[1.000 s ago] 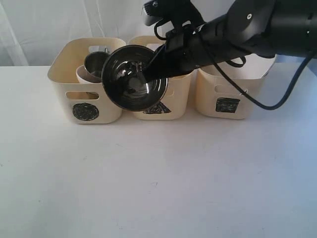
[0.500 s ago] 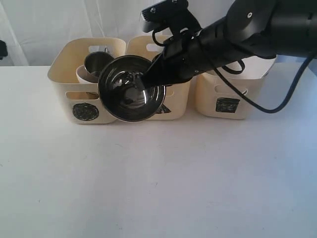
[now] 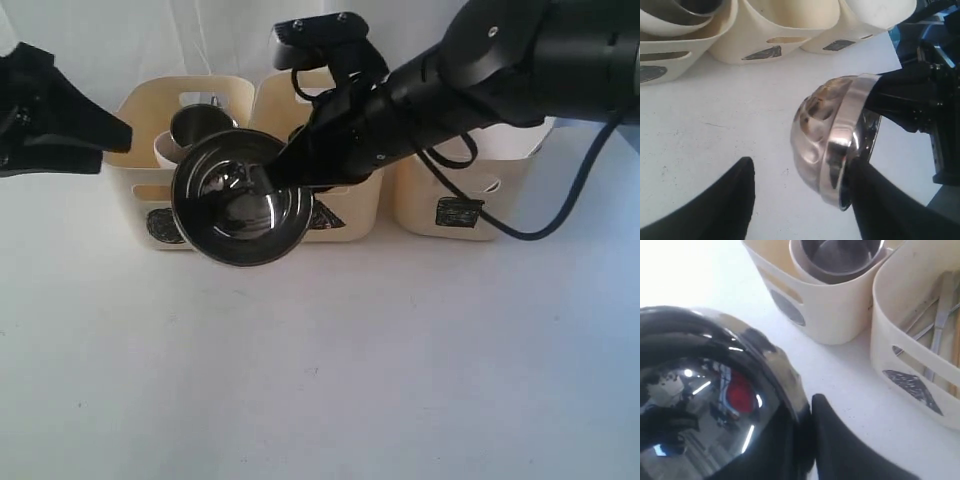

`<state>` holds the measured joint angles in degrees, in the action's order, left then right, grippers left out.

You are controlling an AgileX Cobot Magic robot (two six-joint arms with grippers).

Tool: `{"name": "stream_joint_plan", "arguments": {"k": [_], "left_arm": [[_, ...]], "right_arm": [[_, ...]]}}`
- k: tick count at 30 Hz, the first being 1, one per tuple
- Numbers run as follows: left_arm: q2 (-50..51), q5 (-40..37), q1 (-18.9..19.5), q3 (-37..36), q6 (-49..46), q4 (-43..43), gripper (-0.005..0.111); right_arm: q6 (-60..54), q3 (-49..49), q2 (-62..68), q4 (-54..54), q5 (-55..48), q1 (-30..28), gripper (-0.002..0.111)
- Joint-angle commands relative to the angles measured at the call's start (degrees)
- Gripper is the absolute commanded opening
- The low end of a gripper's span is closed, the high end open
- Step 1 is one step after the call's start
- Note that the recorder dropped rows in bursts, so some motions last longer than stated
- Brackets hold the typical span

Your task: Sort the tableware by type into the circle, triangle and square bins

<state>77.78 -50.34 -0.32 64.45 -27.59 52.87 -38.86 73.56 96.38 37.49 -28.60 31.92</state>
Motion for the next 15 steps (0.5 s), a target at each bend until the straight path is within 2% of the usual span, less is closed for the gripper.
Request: {"name": "stream_joint_plan", "arguments": {"k": [1,5,8,15], "left_arm": [[0.16,4.26,-6.36,0.36,-0.64,-2.70,0.061],[1.42,6.19,-10.14,0.36,4.45,-11.03,0.061],[2.64,6.43,-11.13,0.36,7.95,-16.07,0.061],[5.17,8.50,-13.32,0.36,7.95,-15.10,0.061]], "right_arm": [[0.12,0.01,1.39,1.26,-0.08,1.69,0.000],[0.12,0.01,2.30,1.44,-0.08,1.89,0.000],[0.12,0.01,2.27,1.44,-0.42,1.89,0.000],[0.12,0.01,2.27,1.59,-0.82,1.89,0.000]]}}
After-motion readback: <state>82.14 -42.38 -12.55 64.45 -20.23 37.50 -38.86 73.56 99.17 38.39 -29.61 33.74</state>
